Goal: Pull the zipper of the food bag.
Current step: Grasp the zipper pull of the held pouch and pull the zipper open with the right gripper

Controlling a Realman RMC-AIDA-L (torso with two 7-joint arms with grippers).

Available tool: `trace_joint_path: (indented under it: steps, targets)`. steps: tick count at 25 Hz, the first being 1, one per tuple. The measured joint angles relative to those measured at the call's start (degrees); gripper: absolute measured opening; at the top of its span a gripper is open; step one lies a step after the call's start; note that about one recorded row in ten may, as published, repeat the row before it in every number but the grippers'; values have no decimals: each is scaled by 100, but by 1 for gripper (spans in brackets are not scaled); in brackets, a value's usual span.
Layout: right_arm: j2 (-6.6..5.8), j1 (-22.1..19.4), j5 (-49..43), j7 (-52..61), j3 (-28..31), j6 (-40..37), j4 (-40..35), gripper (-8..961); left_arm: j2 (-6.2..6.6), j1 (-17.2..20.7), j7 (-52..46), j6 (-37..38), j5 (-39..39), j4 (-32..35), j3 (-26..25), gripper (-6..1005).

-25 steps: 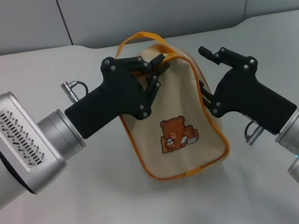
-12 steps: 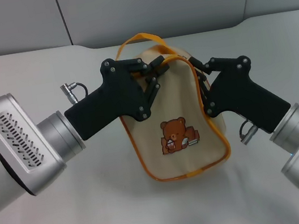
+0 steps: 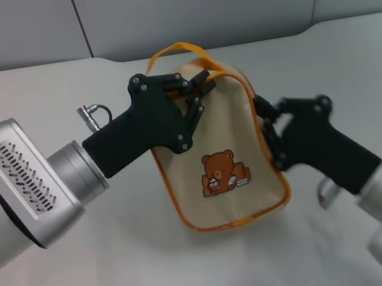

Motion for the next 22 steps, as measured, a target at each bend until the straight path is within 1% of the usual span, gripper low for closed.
trace_joint_path:
  steps: [3,4,5,9,10,12,16,17,18,19,20,22]
  targets:
    - [0,-434,-7,-21,-36,-167,8,18,0,-7,0,-5,-17,0,-14,59]
    - [0,-716,-12,-34,-55,-242,-6,22,1,-12,0,-12,-26,9,-18,59]
    - [0,-716,-12,-34,-55,-242,-6,25,1,-12,0,-12,-26,9,-18,59]
    - [-11,-1290,-49,-66,-74,-449,-90,39,7,-21,0,-64,-32,22,-21,59]
    - [-11,-1290,-49,-66,-74,-449,-90,42,7,-21,0,-64,-32,22,-21,59]
    - [-14,-1436,-98,-68,-100,-484,-176,49,7,-28,0,-69,-33,29,-20,59]
    - [-10,-1487,-84,-59,-101,-536,-206,63,9,-30,0,-71,-37,30,-19,59]
    - [-10,-1525,-59,-8,-76,-767,-201,66,10,-28,0,-71,-38,26,-19,59]
    - [-10,-1525,-59,-8,-76,-767,-201,70,10,-16,0,-71,-38,18,-19,60]
    - [-9,-1583,-46,32,-63,-1164,-202,73,10,3,0,-60,-42,12,-19,68]
    - [-9,-1583,-46,32,-63,-1164,-202,77,10,3,0,-60,-42,12,-19,75]
    - [-8,-1639,-37,39,-43,-1505,-211,83,10,36,0,-40,-47,-4,-51,90]
